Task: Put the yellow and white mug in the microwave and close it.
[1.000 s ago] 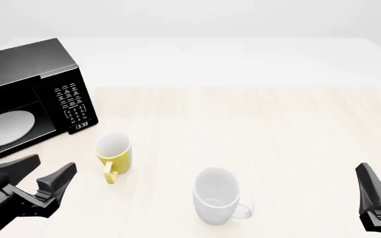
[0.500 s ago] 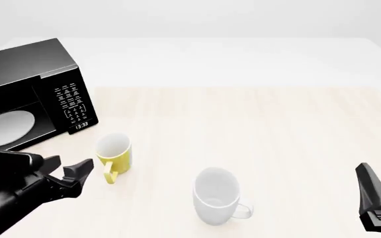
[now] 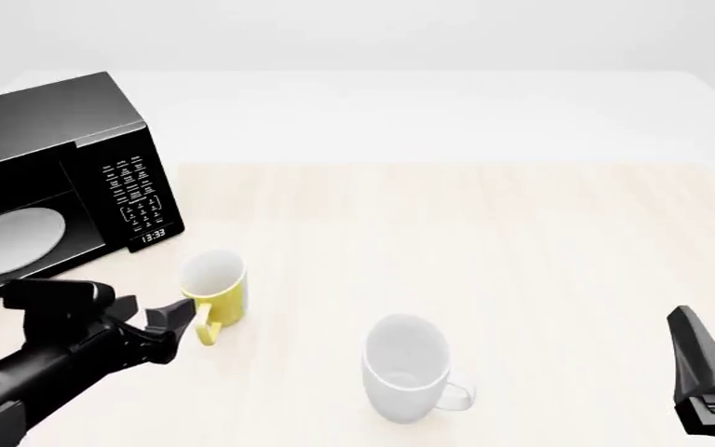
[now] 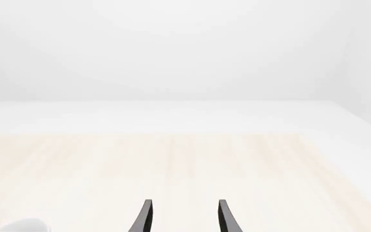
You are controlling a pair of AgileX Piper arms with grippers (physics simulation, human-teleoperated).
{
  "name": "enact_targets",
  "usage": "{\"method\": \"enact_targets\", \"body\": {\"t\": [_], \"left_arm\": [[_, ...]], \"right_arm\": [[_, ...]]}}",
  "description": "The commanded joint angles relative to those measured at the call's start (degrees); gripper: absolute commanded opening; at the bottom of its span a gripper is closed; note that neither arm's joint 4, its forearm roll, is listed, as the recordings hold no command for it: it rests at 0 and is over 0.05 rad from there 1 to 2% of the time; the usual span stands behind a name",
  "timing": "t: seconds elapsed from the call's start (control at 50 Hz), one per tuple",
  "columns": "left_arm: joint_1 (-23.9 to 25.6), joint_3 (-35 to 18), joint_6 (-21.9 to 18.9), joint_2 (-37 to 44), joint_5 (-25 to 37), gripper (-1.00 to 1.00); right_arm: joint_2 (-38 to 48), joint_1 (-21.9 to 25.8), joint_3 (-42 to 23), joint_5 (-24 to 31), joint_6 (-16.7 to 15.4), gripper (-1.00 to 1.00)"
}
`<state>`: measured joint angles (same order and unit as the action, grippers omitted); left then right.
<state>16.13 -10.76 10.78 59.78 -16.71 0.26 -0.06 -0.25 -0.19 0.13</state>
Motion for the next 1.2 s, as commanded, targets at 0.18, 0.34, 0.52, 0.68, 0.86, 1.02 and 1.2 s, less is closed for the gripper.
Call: {"method": "enact_targets", "body": {"t": [0.18,0.34,0.52,0.68,0.86,1.02,1.2], "left_arm": [[1.9,-2.1,3.5,17.1,-11.1,1.00],[2.0,-2.3,3.9,19.3,-12.5,1.00],[2.0,-2.0,4.2,20.8,-13.4,1.00],[1.9,-2.0,4.9,22.1,-13.9,1.00],[2.4,-1.8,6.0,24.0,-14.9,1.00],[3.0,-1.8,6.7,25.9,-15.9,1.00],[2.9,-1.9,6.8,28.6,-17.3,1.00]], "right_arm": [[0.0,0.0,0.0,0.0,0.0,1.00],[0.0,0.0,0.0,0.0,0.0,1.00],[0.0,0.0,0.0,0.0,0.0,1.00],[0.0,0.0,0.0,0.0,0.0,1.00],[0.0,0.0,0.0,0.0,0.0,1.00],[0.0,0.0,0.0,0.0,0.0,1.00],[0.0,0.0,0.0,0.0,0.0,1.00]]}}
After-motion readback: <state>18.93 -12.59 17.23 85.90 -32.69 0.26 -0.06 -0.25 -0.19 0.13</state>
